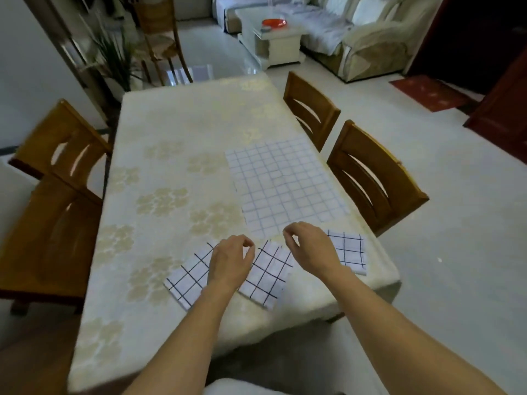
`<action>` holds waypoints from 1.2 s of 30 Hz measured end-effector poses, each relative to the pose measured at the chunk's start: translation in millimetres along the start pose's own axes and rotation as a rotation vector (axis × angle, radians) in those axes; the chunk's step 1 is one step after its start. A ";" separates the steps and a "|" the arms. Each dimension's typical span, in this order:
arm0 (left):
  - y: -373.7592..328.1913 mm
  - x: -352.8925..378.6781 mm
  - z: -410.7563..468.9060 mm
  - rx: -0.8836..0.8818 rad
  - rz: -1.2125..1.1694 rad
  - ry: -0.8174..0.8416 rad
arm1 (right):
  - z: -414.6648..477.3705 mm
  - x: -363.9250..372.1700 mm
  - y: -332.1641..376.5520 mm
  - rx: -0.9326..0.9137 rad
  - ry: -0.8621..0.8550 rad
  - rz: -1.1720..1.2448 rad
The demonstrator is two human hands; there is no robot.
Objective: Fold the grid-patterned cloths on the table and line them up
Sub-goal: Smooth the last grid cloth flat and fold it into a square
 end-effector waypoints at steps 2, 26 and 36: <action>-44.1 15.1 -3.9 0.016 -0.008 -0.014 | -4.5 -28.7 -37.5 -0.007 -0.021 0.020; -409.0 195.1 168.1 0.192 -0.207 -0.036 | 96.8 -281.3 -353.8 0.052 -0.128 -0.151; -453.4 225.0 228.4 0.159 -0.020 -0.113 | 180.3 -257.9 -443.6 -0.014 -0.068 -0.014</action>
Point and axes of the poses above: each hand's wrist, its own z-axis towards the middle knuckle, its own x-axis out of the palm, y = z × x, the point moved 3 cm from there along z, towards the middle knuckle, and after that the axes turned 9 degrees about -y, right-handed, at the moved point
